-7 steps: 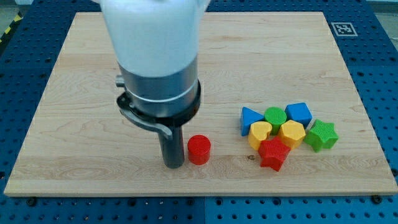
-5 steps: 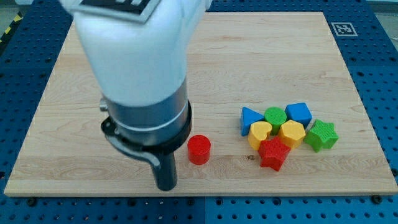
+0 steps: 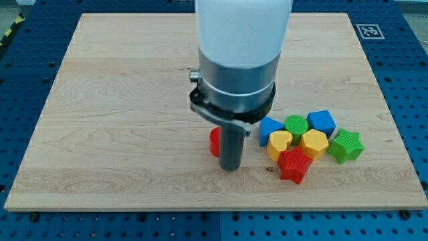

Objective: Move the red circle to the top center

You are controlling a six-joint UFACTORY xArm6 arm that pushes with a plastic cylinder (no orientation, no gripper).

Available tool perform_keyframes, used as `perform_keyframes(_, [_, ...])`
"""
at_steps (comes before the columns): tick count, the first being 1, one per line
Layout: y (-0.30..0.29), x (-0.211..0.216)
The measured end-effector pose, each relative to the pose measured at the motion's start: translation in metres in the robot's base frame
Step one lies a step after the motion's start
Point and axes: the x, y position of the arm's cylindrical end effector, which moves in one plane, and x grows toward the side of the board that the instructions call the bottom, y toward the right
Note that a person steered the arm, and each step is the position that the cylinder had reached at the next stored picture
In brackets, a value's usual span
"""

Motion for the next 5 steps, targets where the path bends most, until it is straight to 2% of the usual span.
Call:
perform_keyframes(2, [-0.032,-0.018])
perform_keyframes(5, [-0.039,-0.049])
